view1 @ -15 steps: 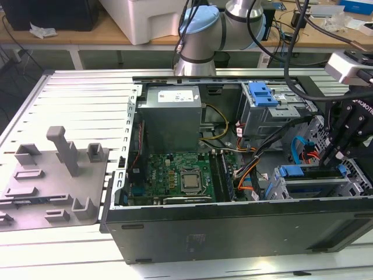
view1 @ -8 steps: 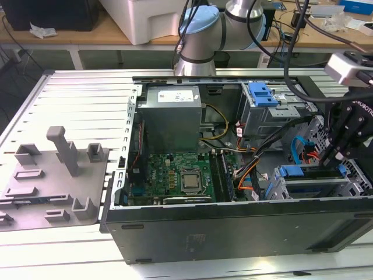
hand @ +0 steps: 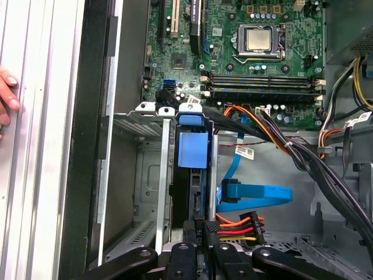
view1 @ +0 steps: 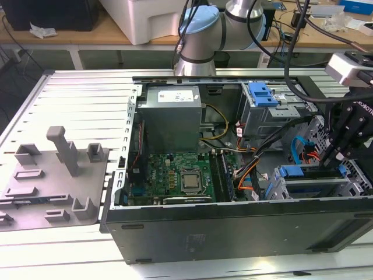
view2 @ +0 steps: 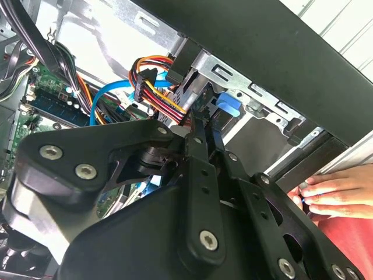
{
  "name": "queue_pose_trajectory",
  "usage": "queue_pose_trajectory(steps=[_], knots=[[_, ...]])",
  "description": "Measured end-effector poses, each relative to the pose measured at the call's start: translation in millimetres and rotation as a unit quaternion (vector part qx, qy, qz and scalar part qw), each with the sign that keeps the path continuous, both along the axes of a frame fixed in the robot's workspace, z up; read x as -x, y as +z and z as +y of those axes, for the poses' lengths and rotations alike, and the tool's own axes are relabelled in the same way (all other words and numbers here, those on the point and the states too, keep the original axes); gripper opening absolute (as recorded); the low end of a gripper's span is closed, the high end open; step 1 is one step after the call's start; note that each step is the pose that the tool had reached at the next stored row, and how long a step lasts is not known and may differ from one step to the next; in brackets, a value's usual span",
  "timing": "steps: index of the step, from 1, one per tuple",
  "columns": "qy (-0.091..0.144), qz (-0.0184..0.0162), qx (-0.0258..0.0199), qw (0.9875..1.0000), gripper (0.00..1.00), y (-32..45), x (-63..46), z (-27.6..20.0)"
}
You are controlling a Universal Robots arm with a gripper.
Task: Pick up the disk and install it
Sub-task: 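Insert the first disk wire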
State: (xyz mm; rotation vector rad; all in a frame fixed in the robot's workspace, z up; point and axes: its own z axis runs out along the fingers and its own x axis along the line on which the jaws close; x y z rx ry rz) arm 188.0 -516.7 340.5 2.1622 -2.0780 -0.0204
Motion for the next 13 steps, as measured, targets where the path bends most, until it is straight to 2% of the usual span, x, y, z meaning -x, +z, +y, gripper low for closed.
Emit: queue_pose_trajectory(steps=[13], knots=[[0.0,-0.0001,0.0,1.0,0.17,-1.5,0.0,-0.4]])
